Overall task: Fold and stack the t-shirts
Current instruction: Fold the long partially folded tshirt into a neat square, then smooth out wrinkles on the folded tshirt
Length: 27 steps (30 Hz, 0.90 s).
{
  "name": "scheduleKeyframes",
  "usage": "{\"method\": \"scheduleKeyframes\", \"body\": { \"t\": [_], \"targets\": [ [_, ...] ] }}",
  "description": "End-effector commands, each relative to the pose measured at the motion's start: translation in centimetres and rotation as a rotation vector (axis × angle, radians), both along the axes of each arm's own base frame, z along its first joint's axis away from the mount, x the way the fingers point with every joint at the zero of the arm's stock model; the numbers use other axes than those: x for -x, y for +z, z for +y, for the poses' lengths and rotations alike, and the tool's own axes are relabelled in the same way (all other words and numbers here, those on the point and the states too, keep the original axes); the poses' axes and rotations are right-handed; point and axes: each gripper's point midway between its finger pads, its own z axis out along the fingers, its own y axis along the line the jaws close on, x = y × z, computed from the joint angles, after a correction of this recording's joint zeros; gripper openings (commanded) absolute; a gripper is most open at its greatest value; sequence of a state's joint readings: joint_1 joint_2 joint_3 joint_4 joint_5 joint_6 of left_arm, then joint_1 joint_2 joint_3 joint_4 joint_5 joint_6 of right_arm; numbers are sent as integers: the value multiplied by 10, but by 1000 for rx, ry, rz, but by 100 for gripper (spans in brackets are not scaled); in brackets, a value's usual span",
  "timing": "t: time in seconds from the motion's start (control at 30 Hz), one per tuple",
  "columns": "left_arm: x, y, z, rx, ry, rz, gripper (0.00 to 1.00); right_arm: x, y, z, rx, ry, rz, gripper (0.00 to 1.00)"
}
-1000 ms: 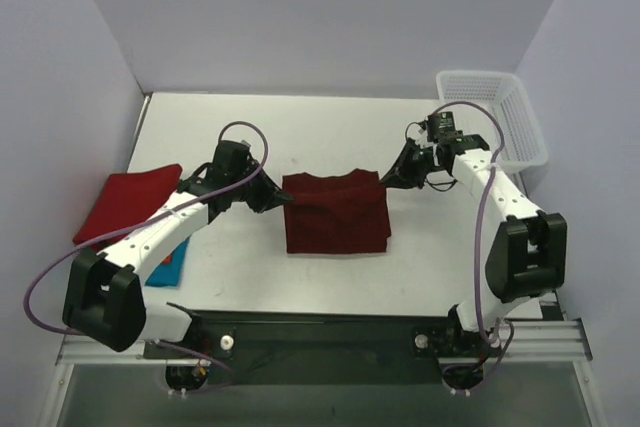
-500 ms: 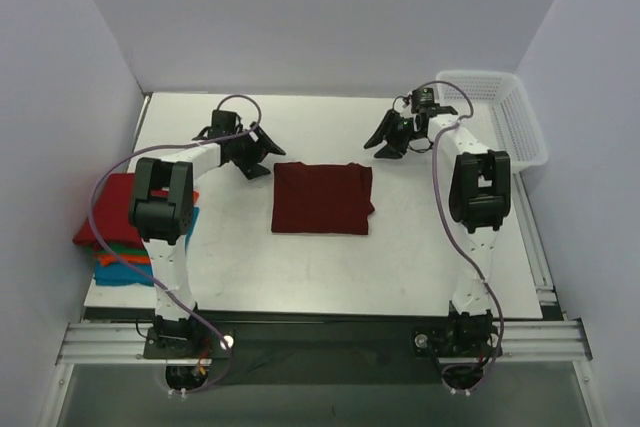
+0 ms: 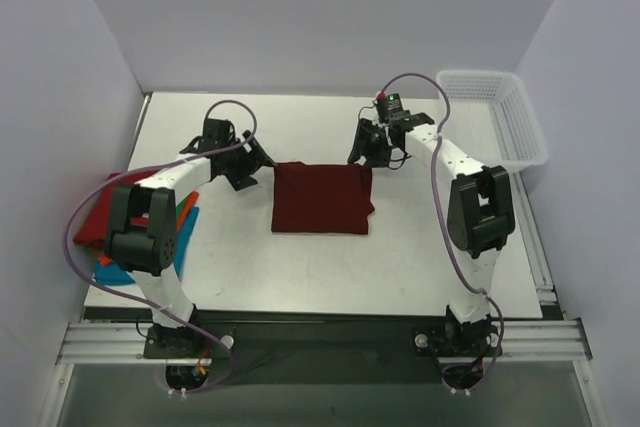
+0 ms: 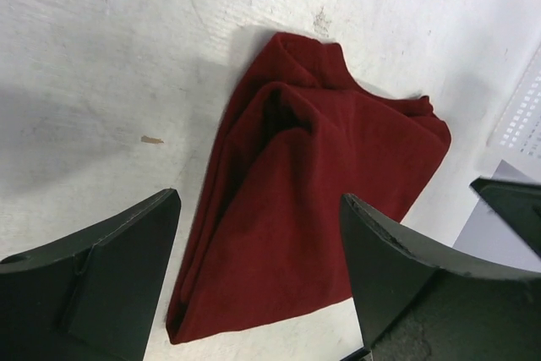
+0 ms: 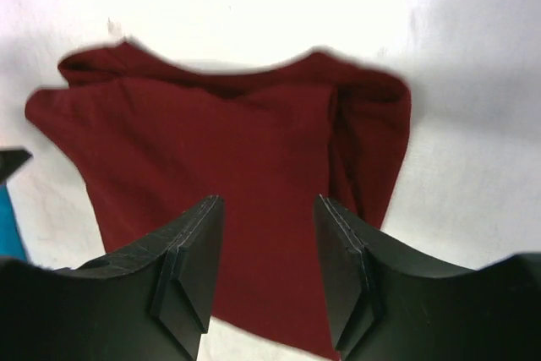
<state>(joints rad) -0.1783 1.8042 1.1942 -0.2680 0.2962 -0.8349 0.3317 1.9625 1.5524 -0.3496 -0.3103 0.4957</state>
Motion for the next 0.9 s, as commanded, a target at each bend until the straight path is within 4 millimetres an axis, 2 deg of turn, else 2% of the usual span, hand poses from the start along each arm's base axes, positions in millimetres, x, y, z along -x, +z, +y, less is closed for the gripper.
{"method": "scheduleKeyframes", "body": {
  "t": [0.0, 0.13, 0.27, 0.4, 0.47, 0.63, 0.73, 0.83, 0.87],
  "targets": [
    [3, -1, -4, -16, -6, -6, 86, -25, -13, -18, 96, -49, -7, 46],
    [5, -4, -9, -24, -35, -18, 86, -26, -30, -21, 113, -59, 27, 46],
    [3, -6, -14, -13, -60, -18, 85, -31, -42, -10, 76, -34, 52, 46],
    [8, -8, -18, -19, -85, -14, 85, -34, -42, -3, 38, -48, 53, 45],
    [13, -6, -21, -17, -92, -12, 84, -30, -43, -2, 26, -53, 63, 43],
    [33, -7, -25, -50, -96, 1, 80, -23, -38, -2, -9, -83, 42, 42],
    [43, -2, -23, -93, -83, -2, 76, -20, -36, 2, -36, -81, 43, 41],
    [51, 10, -24, -125, -91, -36, 70, -21, -38, 4, -55, -88, 51, 37],
    [51, 20, -23, -135, -92, -61, 69, -21, -37, 5, -62, -96, 54, 35]
  ]
}}
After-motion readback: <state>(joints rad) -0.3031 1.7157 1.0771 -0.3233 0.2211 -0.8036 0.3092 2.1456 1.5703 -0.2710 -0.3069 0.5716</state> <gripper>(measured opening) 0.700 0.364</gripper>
